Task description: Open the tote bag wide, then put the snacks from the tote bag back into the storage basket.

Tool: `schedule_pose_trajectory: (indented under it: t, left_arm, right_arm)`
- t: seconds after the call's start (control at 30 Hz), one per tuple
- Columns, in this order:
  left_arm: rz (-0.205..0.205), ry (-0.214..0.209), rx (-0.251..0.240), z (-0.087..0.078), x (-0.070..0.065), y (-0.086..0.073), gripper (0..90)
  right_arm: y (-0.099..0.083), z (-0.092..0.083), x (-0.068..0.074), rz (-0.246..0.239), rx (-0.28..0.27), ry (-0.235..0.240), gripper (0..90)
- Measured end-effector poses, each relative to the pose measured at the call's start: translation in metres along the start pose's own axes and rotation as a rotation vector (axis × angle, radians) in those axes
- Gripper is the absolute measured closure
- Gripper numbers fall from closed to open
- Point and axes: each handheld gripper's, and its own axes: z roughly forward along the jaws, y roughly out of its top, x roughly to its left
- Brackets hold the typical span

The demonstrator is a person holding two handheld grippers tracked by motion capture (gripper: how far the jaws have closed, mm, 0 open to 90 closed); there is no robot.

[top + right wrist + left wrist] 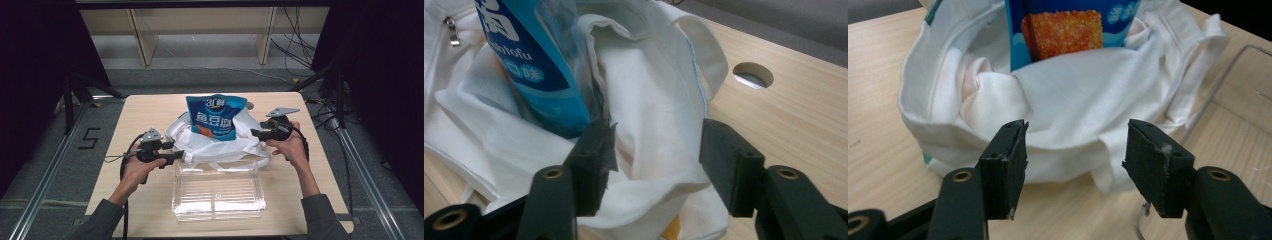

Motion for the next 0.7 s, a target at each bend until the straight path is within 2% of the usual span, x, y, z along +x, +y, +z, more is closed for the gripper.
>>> schedule_pose_trajectory:
  t: [0.03, 0.1, 0.17, 0.27, 0.3, 0.33, 0.37, 0.4, 0.5, 0.57, 0.6, 0.67, 0.7]
  left_arm:
    - [-0.005, 0.001, -0.001, -0.003, -0.001, -0.002, 39.1]
    - [0.002, 0.012, -0.001, -0.009, -0.001, -0.008, 37.2]
    - [0.0, 0.039, -0.003, -0.016, -0.001, -0.014, 36.4]
    - [-0.04, 0.061, -0.004, -0.026, 0.002, -0.028, 35.5]
    - [-0.075, 0.062, -0.016, -0.03, 0.003, -0.036, 35.4]
    - [-0.075, 0.062, -0.016, -0.03, 0.003, -0.036, 35.2]
    - [-0.12, 0.034, -0.011, -0.035, 0.005, -0.044, 34.7]
    - [-0.119, 0.043, -0.007, -0.037, 0.004, -0.048, 33.8]
    - [-0.103, 0.053, 0.005, -0.041, 0.002, -0.055, 33.1]
    - [-0.101, 0.055, 0.011, -0.045, 0.001, -0.058, 32.6]
    - [-0.101, 0.055, 0.011, -0.045, 0.001, -0.058, 32.5]
    - [-0.093, 0.073, 0.021, -0.048, -0.001, -0.062, 32.4]
    - [-0.089, 0.073, 0.022, -0.048, -0.001, -0.063, 32.3]
  right_arm:
    - [0.001, -0.001, 0.001, 0.013, 0.006, 0.0, 43.4]
    - [0.001, -0.002, 0.003, 0.004, 0.004, 0.001, 39.5]
    - [0.002, -0.002, 0.003, 0.006, 0.004, 0.003, 38.9]
    - [0.002, -0.003, 0.005, 0.014, 0.01, 0.0, 37.8]
    - [0.001, -0.004, 0.005, 0.007, 0.028, 0.004, 37.4]
    - [0.001, -0.004, 0.005, 0.007, 0.028, 0.004, 37.4]
    - [0.0, -0.002, 0.006, 0.0, 0.028, 0.002, 37.5]
    - [-0.001, -0.002, 0.006, -0.017, 0.04, 0.005, 37.5]
    - [-0.001, -0.002, 0.007, -0.019, 0.048, 0.004, 37.4]
    - [0.0, -0.003, 0.009, -0.011, 0.05, 0.007, 37.1]
    - [0.001, -0.002, 0.01, -0.008, 0.034, 0.002, 37.0]
    - [0.001, -0.002, 0.01, -0.023, 0.027, 0.006, 36.8]
    - [0.003, -0.004, 0.011, -0.015, 0.035, 0.013, 36.6]
